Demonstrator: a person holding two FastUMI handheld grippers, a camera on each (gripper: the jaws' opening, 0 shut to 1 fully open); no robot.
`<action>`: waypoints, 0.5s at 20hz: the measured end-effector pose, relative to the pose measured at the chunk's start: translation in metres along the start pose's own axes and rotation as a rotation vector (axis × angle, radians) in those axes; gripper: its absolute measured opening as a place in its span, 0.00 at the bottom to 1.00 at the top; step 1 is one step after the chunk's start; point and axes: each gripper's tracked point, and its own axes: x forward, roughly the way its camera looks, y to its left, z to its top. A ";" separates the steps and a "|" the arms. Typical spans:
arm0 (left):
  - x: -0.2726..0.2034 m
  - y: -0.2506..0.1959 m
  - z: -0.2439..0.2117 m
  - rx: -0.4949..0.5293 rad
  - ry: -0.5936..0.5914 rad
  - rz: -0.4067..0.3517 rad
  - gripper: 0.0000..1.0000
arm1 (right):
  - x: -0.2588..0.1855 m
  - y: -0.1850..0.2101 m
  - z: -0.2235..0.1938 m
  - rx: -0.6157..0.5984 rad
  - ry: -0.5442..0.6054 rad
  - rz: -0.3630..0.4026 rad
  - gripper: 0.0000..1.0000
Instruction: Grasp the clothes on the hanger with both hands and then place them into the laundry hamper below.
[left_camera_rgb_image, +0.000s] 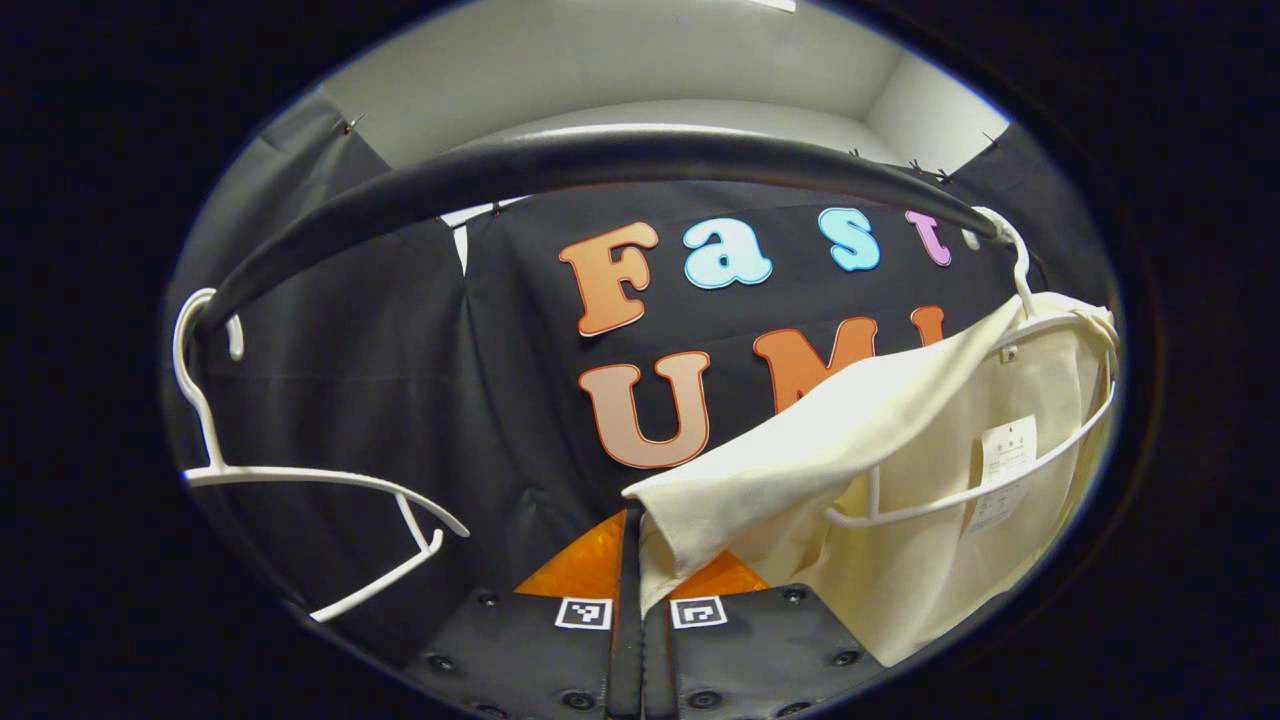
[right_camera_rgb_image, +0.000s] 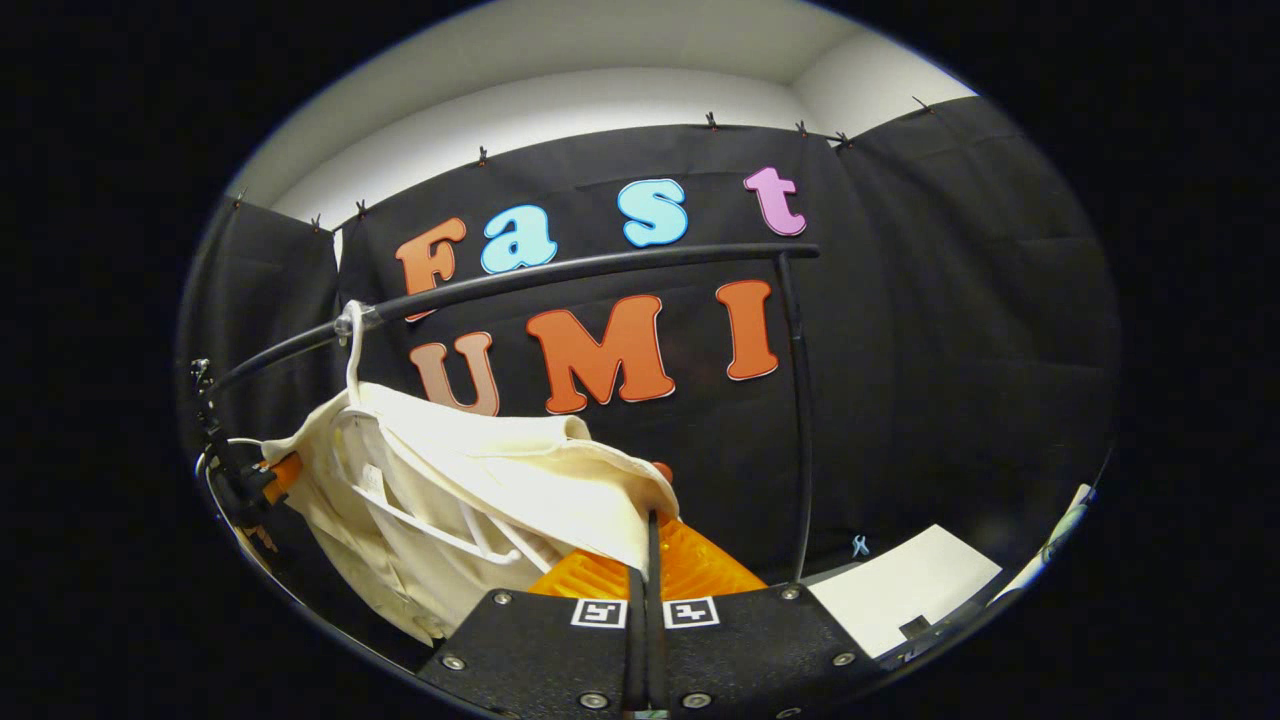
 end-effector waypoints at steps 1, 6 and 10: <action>0.000 0.001 0.001 -0.013 0.005 0.000 0.07 | 0.006 -0.001 0.003 0.008 0.004 0.020 0.00; -0.003 0.020 0.030 -0.006 -0.051 0.052 0.07 | 0.031 -0.010 0.036 -0.021 -0.001 0.074 0.00; 0.000 0.036 0.017 -0.050 -0.020 0.108 0.07 | 0.055 0.006 0.026 -0.024 0.057 0.168 0.00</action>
